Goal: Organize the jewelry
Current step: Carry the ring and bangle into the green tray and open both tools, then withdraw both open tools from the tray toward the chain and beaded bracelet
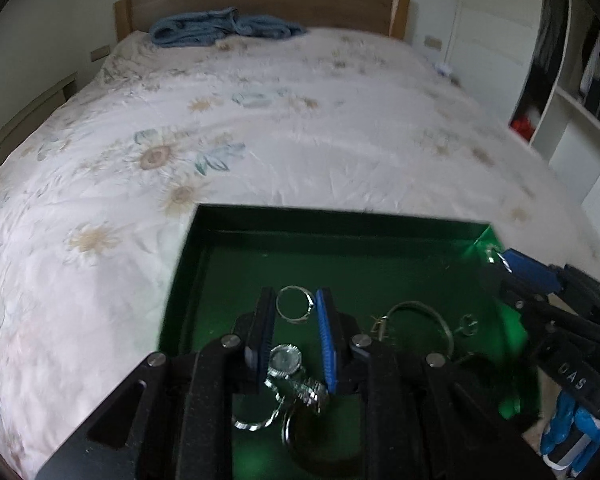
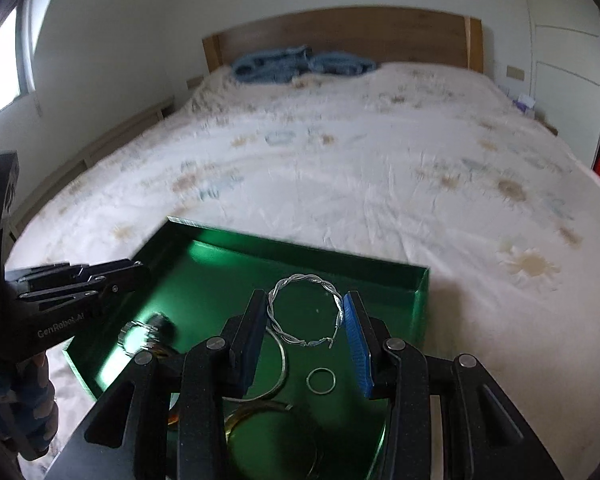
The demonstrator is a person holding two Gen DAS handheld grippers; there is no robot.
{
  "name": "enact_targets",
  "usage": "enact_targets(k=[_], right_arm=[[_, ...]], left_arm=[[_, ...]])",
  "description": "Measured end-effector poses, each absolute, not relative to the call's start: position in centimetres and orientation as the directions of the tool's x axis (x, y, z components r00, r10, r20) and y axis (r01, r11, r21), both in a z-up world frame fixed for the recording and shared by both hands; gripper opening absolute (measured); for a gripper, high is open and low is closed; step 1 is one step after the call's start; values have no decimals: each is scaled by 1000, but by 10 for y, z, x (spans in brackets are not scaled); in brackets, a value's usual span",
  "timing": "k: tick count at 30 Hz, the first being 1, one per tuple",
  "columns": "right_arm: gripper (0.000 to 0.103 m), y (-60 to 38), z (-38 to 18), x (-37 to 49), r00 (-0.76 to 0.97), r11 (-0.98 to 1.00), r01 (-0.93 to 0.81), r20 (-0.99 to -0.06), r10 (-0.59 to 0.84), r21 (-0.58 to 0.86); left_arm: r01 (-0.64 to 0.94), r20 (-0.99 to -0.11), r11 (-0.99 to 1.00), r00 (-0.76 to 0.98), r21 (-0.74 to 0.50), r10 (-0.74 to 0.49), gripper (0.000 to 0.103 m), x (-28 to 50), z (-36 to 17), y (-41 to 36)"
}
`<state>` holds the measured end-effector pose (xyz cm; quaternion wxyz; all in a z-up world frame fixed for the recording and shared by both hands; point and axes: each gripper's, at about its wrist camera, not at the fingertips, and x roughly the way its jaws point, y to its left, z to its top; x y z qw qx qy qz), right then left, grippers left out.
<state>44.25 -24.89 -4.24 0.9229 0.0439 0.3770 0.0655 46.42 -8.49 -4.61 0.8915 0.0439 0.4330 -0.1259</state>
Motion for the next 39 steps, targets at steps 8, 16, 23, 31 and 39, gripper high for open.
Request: enact_targets(k=[8, 16, 23, 31, 39], right_arm=[[38, -238, -80, 473, 567, 997, -69, -820, 74, 42], [38, -235, -90, 479, 508, 998, -68, -861, 31, -4], [45, -239, -85, 474, 508, 998, -51, -860, 53, 31], [54, -243, -38, 426, 591, 994, -45, -800, 103, 95], [56, -239, 26, 343, 681, 986, -80, -713, 163, 150]], left_arm=[[267, -847, 962, 524, 55, -96, 19, 483, -81, -106], [240, -847, 970, 523, 36, -97, 20, 482, -87, -97], [200, -843, 980, 524, -18, -122, 21, 479, -77, -76], [168, -779, 984, 610, -53, -146, 22, 429, -25, -41], [163, -725, 984, 669, -73, -164, 22, 343, 18, -7]])
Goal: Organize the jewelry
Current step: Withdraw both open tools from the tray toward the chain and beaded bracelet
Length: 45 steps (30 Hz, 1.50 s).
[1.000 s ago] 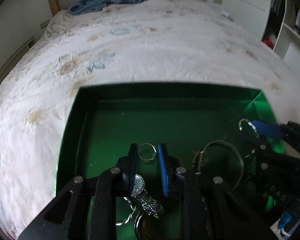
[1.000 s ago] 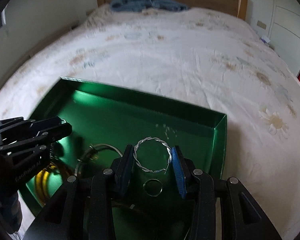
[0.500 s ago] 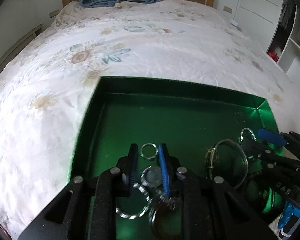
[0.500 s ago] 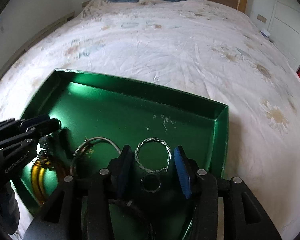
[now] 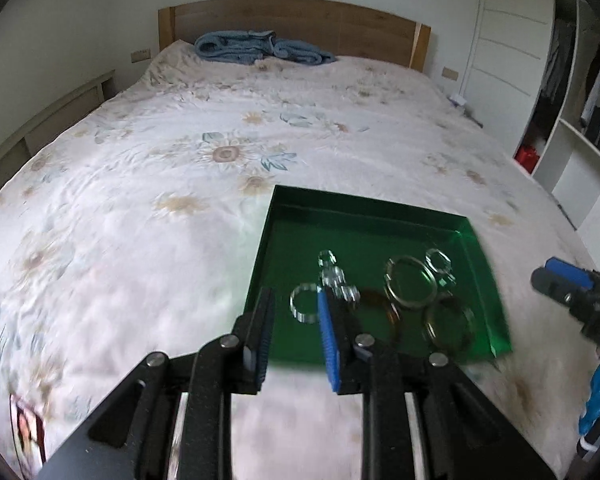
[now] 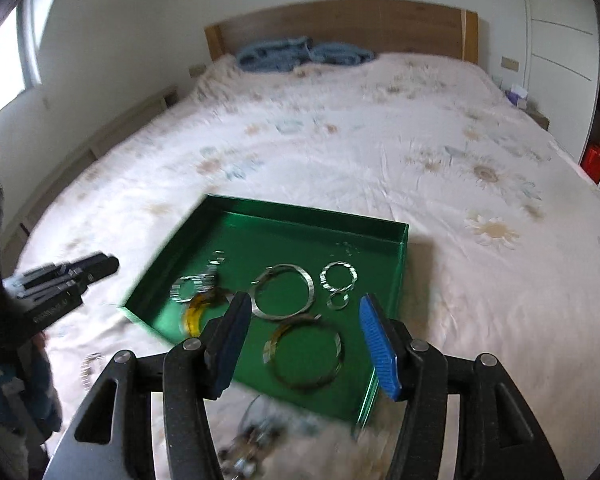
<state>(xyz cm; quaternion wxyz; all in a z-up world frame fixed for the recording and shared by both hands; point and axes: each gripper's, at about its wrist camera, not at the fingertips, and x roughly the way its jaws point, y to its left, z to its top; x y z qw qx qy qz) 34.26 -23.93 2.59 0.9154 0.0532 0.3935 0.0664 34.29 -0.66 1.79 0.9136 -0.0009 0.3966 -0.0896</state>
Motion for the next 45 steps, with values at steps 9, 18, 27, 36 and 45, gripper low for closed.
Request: enact_targets(k=[9, 18, 27, 36, 45], right_arm=[[57, -232, 52, 243, 732, 979, -114, -652, 197, 167], [57, -227, 63, 178, 754, 981, -141, -627, 195, 136], [57, -228, 62, 154, 763, 978, -141, -613, 206, 153], [57, -228, 40, 153, 731, 976, -139, -647, 216, 169], [57, -234, 24, 160, 713, 977, -127, -669, 209, 170]], left_arm=[[181, -729, 983, 671, -20, -138, 24, 249, 27, 10], [150, -687, 988, 712, -48, -142, 26, 192, 41, 55], [79, -676, 995, 730, -62, -100, 37, 159, 39, 109], [98, -714, 992, 689, -77, -124, 40, 153, 8, 104], [100, -724, 992, 680, -71, -120, 40, 155, -11, 88]])
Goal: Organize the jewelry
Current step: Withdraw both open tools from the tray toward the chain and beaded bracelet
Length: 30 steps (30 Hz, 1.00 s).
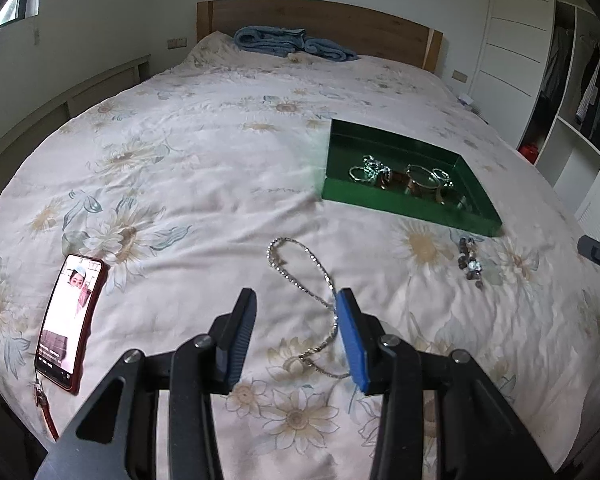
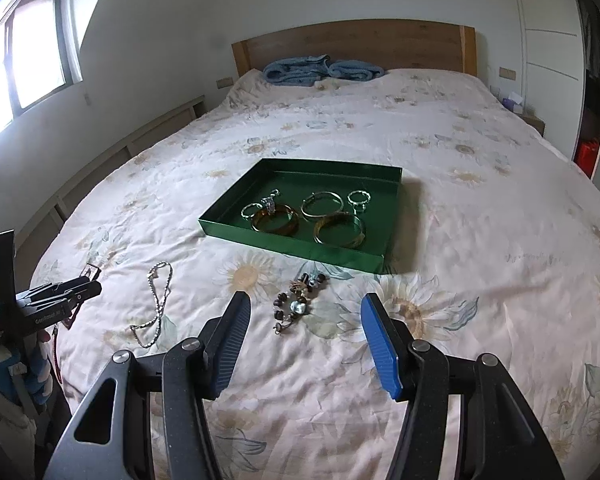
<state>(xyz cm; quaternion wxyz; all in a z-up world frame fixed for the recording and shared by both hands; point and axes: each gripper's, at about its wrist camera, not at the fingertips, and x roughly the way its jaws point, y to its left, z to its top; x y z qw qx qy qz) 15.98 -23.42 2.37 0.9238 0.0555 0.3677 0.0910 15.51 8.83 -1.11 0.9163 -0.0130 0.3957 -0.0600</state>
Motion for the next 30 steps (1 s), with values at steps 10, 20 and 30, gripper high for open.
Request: enact_targets(k=[10, 20, 30], right_arm=[[57, -235, 9, 163, 696, 974, -127, -683, 223, 189], [59, -224, 7, 154, 696, 972, -148, -679, 234, 183], [67, -221, 9, 146, 704, 974, -131, -674, 224, 186]], left_arm=[[119, -705, 991, 698, -56, -124, 40, 143, -7, 62], [161, -690, 986, 709, -44, -146, 40, 129, -3, 45], [158, -678, 987, 721, -37, -141, 40, 121, -2, 46]])
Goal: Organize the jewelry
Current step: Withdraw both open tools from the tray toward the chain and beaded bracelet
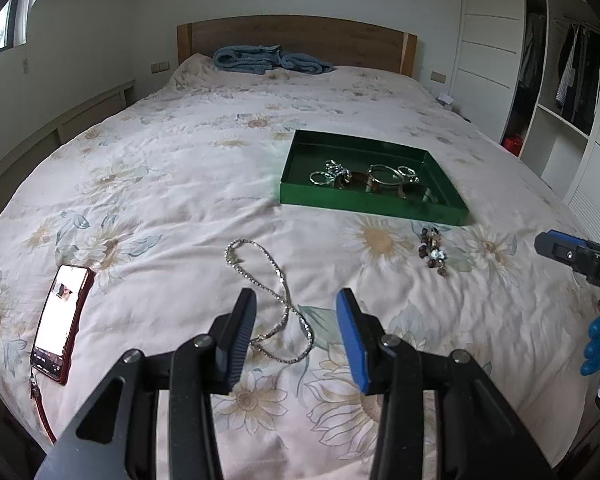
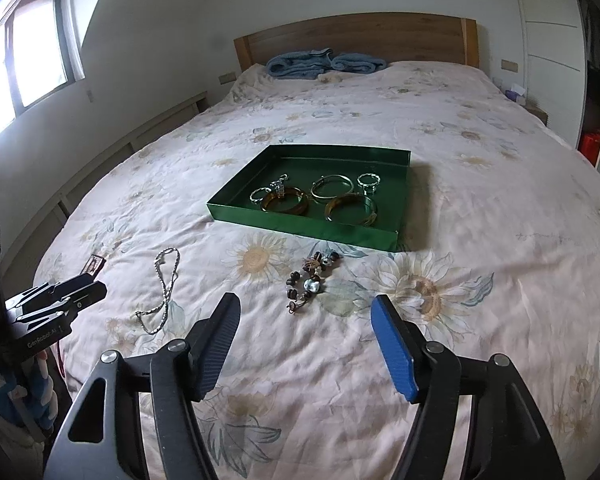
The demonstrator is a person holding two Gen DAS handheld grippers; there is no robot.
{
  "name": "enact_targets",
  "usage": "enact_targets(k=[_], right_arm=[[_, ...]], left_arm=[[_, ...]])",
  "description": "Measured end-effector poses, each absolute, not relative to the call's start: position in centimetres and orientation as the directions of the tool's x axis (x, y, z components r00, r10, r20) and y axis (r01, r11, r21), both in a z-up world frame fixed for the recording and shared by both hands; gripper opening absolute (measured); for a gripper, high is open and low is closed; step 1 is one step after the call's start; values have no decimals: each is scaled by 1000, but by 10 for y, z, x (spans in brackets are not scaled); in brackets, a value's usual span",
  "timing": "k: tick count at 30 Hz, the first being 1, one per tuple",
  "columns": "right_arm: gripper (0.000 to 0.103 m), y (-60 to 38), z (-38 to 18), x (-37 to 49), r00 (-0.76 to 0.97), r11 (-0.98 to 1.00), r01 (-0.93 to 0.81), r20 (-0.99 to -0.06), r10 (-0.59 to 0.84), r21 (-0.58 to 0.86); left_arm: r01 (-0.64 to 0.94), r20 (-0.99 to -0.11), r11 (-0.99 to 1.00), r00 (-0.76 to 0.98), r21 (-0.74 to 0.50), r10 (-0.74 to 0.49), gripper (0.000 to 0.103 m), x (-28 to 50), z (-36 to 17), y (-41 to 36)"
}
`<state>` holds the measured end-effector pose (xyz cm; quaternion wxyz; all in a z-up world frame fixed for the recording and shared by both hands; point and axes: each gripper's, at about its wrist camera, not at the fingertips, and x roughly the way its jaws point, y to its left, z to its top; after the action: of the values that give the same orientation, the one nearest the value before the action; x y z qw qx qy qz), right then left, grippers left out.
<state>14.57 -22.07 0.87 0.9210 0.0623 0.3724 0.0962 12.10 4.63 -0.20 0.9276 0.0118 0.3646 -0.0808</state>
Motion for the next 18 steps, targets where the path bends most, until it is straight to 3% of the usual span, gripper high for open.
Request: enact_targets(k=[10, 18], right_arm=[[73, -212, 0, 147, 687, 967, -149, -682, 250, 205], [73, -203, -12, 158, 656, 965, -179, -708, 262, 192]], left_arm=[[157, -660, 987, 740, -19, -130, 40, 120, -3, 47], [158, -698, 987, 707, -4, -116, 40, 133, -19, 47]])
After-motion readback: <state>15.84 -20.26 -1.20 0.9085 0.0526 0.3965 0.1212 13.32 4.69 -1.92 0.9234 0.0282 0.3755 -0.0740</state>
